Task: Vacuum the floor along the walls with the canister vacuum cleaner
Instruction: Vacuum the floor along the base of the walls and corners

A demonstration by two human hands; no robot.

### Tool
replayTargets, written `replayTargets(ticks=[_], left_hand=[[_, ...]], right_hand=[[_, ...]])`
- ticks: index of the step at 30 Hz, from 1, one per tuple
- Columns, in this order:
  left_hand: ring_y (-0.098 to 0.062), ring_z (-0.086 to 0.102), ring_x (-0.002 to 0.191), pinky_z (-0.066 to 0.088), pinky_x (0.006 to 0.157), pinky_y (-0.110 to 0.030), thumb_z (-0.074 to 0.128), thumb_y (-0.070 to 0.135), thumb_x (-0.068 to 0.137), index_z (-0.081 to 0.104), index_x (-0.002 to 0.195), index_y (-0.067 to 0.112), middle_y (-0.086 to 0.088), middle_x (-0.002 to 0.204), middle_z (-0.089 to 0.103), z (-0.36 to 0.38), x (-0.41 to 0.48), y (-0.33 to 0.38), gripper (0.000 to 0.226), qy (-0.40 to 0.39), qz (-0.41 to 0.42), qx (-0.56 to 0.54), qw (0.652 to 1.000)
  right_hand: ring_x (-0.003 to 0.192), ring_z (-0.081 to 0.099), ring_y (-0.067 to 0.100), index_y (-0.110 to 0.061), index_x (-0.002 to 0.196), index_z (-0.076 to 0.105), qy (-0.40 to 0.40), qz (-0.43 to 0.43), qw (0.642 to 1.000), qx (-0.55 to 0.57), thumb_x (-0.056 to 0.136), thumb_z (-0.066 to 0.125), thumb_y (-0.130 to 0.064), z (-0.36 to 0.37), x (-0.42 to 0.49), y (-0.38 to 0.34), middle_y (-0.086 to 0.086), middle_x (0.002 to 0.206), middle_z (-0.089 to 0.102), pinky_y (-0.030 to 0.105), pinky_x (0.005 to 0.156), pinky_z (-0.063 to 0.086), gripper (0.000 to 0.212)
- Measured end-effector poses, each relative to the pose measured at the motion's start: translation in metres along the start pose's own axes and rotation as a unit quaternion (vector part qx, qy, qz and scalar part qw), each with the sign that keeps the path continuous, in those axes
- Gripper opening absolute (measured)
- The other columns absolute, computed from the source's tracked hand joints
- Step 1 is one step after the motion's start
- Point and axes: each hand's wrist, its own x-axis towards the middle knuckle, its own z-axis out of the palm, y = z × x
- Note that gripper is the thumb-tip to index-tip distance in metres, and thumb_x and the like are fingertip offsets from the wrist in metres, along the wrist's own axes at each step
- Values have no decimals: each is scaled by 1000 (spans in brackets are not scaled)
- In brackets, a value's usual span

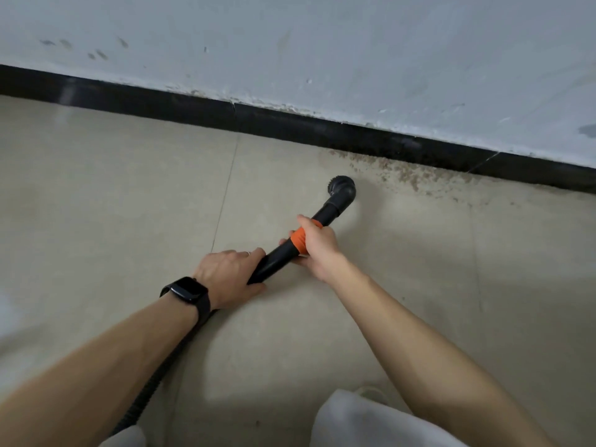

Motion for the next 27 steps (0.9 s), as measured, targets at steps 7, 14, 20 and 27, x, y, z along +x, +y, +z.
replayTargets(ticks=[7, 14, 20, 27], left_hand=[[-22, 59, 100, 41, 69, -32, 50, 59, 93, 41, 120, 25, 3, 106, 63, 1, 0, -5, 45, 15, -2, -11, 1000], [-23, 58, 102, 34, 66, -32, 50, 56, 93, 40, 130, 29, 6, 111, 64, 5, 6, -13, 46, 23, -15, -45, 999], [-25, 62, 100, 36, 66, -30, 46, 51, 95, 33, 142, 38, 8, 111, 66, 6, 21, -14, 50, 50, -38, -65, 996], [-26, 63, 95, 38, 66, -30, 47, 50, 96, 34, 142, 36, 6, 108, 66, 5, 47, -18, 51, 70, -42, -62, 995]], right_hand=[[69, 72, 29, -12, 109, 47, -32, -7, 999, -7, 99, 66, -27, 4, 10, -2, 9, 83, 63, 41, 66, 61, 25], [63, 74, 23, -13, 113, 47, 1, -46, 998, -41, 99, 64, -35, 17, 26, -4, 3, 79, 67, 34, 59, 59, 31], [58, 73, 21, -12, 112, 43, 57, -81, 994, -54, 101, 59, -36, 24, 42, -7, 5, 84, 66, 34, 62, 62, 31], [62, 74, 24, -10, 115, 46, 66, -79, 994, -46, 101, 60, -33, 23, 58, -28, 6, 85, 65, 34, 60, 60, 31]])
